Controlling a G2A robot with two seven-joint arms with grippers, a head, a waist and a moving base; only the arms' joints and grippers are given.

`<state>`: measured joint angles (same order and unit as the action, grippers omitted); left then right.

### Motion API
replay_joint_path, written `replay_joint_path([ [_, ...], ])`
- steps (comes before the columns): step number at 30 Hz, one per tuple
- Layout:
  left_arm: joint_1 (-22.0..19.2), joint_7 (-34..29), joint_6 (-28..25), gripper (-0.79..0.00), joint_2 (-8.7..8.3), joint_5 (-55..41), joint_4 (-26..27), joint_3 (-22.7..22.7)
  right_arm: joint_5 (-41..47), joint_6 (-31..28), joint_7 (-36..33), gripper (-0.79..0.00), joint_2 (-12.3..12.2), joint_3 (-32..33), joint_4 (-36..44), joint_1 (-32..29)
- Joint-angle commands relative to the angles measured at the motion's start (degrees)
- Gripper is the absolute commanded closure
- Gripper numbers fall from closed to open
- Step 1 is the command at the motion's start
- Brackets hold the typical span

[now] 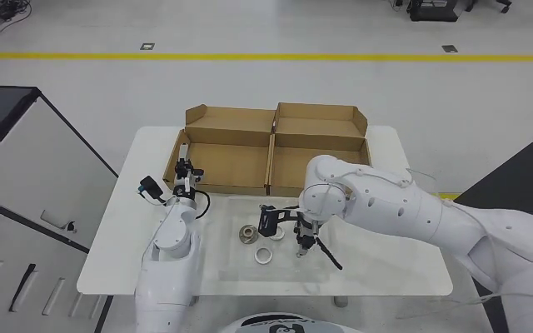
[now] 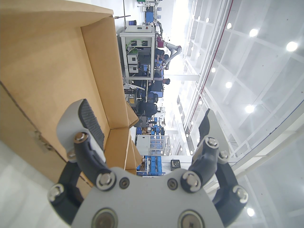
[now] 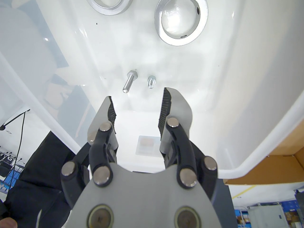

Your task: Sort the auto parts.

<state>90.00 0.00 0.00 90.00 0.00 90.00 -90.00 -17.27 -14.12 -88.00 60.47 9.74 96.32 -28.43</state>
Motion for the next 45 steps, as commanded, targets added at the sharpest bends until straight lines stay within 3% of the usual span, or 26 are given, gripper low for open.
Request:
replay_joint_path([
  [1, 0.0, 0.0, 0.0, -0.785, 0.0, 0.0, 0.0, 0.0, -0.09, -0.2, 0.0, -0.357, 0.17, 0.0, -0.22, -0.23],
  [19, 0.0, 0.0, 0.0, -0.785, 0.0, 0.0, 0.0, 0.0, -0.71, -2.16, 0.0, -0.342, 2.69, 0.0, -2.66, -2.35],
  [32, 0.0, 0.0, 0.0, -0.785, 0.0, 0.0, 0.0, 0.0, -2.08, -2.16, 0.0, -0.283, 4.17, 0.0, -4.86, -3.74],
  [38, 0.0, 0.0, 0.0, -0.785, 0.0, 0.0, 0.0, 0.0, -2.12, -2.16, 0.0, -0.185, 4.35, 0.0, -5.53, -3.9],
  [40, 0.0, 0.0, 0.0, -0.785, 0.0, 0.0, 0.0, 0.0, -2.11, -2.16, 0.0, -0.025, 4.36, 0.0, -5.76, -3.92],
  [41, 0.0, 0.0, 0.0, -0.785, 0.0, 0.0, 0.0, 0.0, -2.09, -2.16, 0.0, 0.0, 4.36, 0.0, -5.86, -3.91],
  [45, 0.0, 0.0, 0.0, -0.785, 0.0, 0.0, 0.0, 0.0, -1.72, -2.11, 0.0, 0.0, 4.14, 0.0, -6.07, -3.25],
])
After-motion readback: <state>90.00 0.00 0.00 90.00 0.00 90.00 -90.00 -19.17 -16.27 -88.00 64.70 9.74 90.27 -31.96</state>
